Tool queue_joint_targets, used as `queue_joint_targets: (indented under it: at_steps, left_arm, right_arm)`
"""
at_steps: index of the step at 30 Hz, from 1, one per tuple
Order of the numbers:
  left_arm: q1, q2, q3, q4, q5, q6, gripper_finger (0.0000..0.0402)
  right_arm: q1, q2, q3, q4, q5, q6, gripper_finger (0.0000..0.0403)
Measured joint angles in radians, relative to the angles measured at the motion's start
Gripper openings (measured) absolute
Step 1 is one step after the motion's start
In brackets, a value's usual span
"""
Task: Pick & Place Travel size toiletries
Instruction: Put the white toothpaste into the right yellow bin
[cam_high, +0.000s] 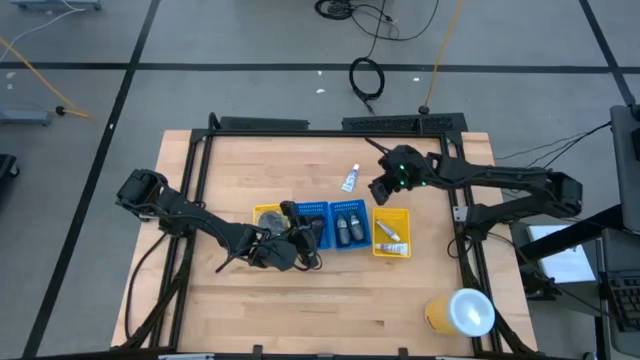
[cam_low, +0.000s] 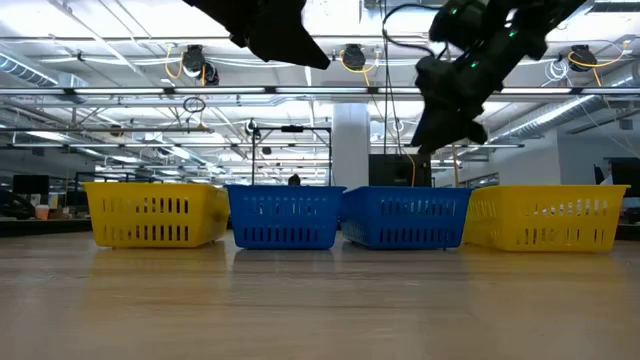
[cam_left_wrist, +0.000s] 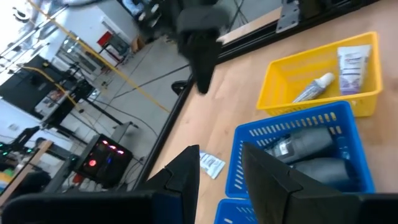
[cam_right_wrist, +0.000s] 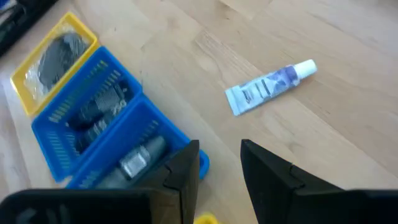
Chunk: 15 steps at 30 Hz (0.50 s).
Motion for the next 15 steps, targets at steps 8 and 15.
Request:
queue_joint_targets:
  at_steps: [8, 15]
  left_arm:
    - [0.0, 0.0, 0.0, -0.001, 0.007, -0.003, 0.012]
    - [0.001, 0.0, 0.0, 0.0, 0.007, 0.001, 0.012]
  right_arm:
    - [-0.137, 0.185, 0.0, 0.166, -0.114, 0.005, 0.011]
    - [-0.16, 0.302, 0.083, 0.2, -0.229, -0.273, 0.0109]
